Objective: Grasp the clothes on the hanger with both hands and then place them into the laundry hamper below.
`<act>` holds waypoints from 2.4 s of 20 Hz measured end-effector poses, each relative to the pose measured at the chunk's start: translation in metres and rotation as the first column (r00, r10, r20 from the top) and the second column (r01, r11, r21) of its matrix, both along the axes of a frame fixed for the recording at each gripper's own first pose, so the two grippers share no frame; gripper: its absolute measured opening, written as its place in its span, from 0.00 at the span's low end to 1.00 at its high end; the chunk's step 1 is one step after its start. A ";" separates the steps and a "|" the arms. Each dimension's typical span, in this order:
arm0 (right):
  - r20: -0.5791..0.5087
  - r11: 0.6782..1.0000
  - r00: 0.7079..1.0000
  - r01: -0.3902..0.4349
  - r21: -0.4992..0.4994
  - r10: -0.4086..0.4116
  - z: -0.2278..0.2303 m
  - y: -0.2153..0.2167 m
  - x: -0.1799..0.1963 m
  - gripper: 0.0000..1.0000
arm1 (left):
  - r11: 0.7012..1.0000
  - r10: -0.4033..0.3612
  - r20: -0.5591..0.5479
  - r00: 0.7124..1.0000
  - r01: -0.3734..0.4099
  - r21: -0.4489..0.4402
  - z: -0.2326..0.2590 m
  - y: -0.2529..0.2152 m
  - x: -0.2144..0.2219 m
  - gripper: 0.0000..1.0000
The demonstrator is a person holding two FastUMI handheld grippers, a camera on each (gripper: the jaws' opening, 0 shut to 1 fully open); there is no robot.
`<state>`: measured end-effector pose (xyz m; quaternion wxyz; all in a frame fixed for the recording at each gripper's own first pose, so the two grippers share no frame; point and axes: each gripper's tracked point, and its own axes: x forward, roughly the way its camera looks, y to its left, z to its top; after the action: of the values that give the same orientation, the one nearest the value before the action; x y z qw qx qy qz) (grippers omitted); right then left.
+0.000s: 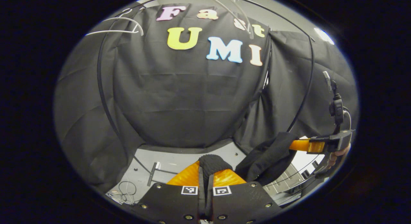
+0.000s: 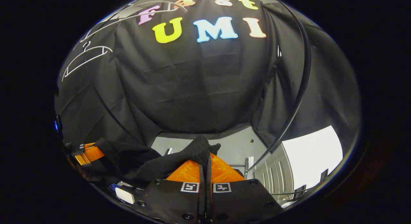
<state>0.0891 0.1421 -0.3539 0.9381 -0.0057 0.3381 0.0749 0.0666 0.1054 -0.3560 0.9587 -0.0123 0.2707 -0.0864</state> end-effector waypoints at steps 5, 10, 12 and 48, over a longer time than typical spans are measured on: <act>-0.056 0.999 0.997 0.049 -0.004 -0.050 -0.027 -0.008 -0.001 0.02 | 0.999 0.037 -0.050 0.998 -0.037 0.003 -0.029 0.000 0.001 0.04; -0.095 0.997 0.992 0.081 -0.005 -0.081 -0.037 -0.016 -0.013 0.03 | 0.999 0.034 -0.088 0.996 -0.033 0.018 -0.041 0.000 0.000 0.02; -0.112 0.996 0.990 0.089 -0.004 -0.089 -0.034 -0.017 -0.018 0.03 | 0.999 0.031 -0.097 0.995 -0.029 0.019 -0.044 -0.003 0.001 0.02; 0.416 0.998 0.908 0.049 0.026 -0.055 0.222 -0.145 -0.012 0.98 | 0.976 0.130 0.358 0.925 -0.183 0.118 0.281 -0.106 -0.044 1.00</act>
<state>0.0775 -0.0031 -0.1323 0.9903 -0.0056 0.1300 0.0494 0.0222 -0.0009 -0.0752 0.9934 0.0532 0.1006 0.0101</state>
